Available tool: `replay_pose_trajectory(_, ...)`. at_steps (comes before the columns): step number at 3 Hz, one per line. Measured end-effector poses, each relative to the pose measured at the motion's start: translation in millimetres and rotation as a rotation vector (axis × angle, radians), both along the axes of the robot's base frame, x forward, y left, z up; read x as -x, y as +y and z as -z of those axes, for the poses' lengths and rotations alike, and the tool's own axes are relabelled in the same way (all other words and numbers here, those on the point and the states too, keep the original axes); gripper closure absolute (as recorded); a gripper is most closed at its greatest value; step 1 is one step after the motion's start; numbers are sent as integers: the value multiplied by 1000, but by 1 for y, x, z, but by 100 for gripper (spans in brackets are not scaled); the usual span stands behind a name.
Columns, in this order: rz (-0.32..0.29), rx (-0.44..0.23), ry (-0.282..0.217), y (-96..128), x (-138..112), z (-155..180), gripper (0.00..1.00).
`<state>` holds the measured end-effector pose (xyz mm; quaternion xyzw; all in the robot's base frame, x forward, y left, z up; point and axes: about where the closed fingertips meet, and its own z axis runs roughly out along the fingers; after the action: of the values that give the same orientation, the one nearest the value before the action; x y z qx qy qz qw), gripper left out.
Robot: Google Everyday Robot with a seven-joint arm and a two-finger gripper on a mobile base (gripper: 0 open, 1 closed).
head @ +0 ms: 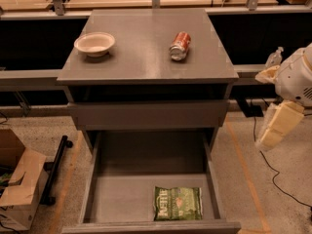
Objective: Pick green jalapeno chip bag from middle drawer and place on counter
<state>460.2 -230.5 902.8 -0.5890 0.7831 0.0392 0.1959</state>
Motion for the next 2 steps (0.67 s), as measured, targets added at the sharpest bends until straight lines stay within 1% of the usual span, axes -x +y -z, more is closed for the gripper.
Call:
replay_pose_trajectory(1,2,-10,-1,0,-3,4,0)
replay_pose_trajectory(2,19,-4,34,-2,5,25,0)
